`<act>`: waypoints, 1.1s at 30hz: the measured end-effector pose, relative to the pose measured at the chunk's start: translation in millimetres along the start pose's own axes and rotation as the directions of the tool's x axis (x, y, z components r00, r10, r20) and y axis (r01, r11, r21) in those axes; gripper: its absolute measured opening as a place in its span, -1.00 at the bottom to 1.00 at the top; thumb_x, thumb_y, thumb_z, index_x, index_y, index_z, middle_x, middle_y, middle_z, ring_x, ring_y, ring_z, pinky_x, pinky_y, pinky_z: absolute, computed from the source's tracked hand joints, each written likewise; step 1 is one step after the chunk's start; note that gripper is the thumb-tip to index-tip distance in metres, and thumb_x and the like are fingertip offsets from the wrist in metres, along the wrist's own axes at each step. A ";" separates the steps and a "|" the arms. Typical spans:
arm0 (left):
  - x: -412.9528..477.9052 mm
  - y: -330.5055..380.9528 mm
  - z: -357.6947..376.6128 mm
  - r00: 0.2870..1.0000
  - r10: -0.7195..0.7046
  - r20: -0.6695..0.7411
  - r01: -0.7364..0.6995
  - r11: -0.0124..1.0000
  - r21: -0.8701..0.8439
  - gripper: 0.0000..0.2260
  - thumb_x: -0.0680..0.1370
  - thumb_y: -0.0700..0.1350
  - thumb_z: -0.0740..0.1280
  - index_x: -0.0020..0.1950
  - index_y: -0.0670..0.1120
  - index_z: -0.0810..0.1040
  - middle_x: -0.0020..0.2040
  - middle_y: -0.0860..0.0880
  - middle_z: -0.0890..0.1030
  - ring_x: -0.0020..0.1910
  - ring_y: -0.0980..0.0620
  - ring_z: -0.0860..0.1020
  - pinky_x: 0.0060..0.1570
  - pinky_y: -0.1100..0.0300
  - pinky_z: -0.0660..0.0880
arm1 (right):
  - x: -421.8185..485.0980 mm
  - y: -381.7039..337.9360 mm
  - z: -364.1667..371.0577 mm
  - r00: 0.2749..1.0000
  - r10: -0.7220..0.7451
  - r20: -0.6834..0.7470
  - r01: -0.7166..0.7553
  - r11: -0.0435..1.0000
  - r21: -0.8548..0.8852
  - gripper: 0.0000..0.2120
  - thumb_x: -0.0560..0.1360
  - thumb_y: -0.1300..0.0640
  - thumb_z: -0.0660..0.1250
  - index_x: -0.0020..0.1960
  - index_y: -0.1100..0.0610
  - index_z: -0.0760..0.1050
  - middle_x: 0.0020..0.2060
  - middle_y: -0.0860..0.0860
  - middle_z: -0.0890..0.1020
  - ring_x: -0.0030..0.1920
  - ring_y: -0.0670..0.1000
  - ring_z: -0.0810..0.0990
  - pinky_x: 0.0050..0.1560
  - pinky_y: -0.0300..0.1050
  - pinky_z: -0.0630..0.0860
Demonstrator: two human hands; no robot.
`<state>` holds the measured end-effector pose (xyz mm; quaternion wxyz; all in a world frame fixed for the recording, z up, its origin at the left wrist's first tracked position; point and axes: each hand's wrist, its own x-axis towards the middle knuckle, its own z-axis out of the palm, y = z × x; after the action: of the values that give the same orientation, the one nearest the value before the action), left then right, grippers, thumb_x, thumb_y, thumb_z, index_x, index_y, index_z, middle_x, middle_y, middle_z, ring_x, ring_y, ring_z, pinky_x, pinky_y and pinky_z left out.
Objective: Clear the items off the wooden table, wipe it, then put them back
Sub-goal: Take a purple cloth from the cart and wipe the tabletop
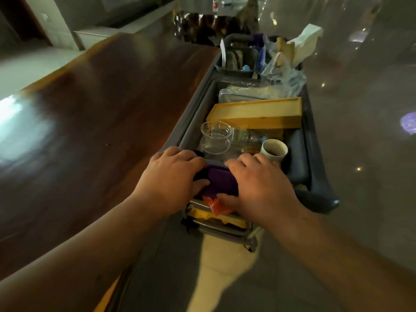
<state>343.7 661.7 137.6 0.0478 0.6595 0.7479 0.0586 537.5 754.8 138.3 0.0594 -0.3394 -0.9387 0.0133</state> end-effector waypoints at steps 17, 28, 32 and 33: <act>-20.8 -7.2 -16.1 0.970 -0.019 -0.243 0.007 0.999 -0.050 -0.79 0.59 0.09 0.21 0.22 0.23 0.44 0.17 0.14 0.62 0.30 -0.05 0.49 0.38 -0.20 0.36 | 13.7 -26.5 -3.2 0.989 -0.116 -0.089 0.120 0.992 0.041 -0.59 0.51 -0.15 0.42 0.26 0.01 0.46 0.05 0.00 0.58 0.04 0.04 0.54 -0.03 0.00 0.57; -128.1 -77.4 -66.7 0.885 -0.286 -0.368 0.323 0.946 0.040 -0.82 0.62 0.03 0.33 0.14 0.17 0.35 0.05 0.05 0.65 0.06 -0.10 0.60 0.07 -0.09 0.51 | 51.5 -151.2 -26.7 0.910 -0.346 -0.230 0.383 0.913 0.140 -0.82 0.54 0.06 0.40 0.08 -0.01 0.44 -0.18 -0.07 0.49 -0.32 -0.07 0.54 -0.41 -0.14 0.56; -213.1 -109.1 -76.7 0.822 -0.435 -0.368 0.492 0.868 0.073 -0.86 0.64 0.06 0.24 0.16 0.09 0.49 0.06 0.03 0.66 0.06 -0.12 0.60 0.05 -0.06 0.50 | 44.3 -234.9 -31.8 0.837 -0.499 -0.226 0.539 0.823 0.181 -0.89 0.65 -0.02 0.18 0.07 -0.02 0.45 -0.20 -0.09 0.50 -0.32 -0.04 0.57 -0.39 -0.07 0.57; -236.4 -116.4 -77.7 0.805 -0.471 -0.360 0.529 0.845 0.078 -0.80 0.64 0.08 0.20 0.17 0.07 0.52 0.08 0.02 0.66 0.08 -0.12 0.60 0.06 -0.06 0.50 | 39.5 -256.9 -31.1 0.818 -0.531 -0.220 0.570 0.798 0.197 -0.84 0.66 -0.04 0.12 0.06 -0.03 0.45 -0.21 -0.09 0.50 -0.32 -0.03 0.56 -0.39 -0.07 0.56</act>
<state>247.6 410.9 195.5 -0.1211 0.4206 0.8949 0.0865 347.8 581.9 189.9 0.1755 -0.0406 -0.9796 0.0891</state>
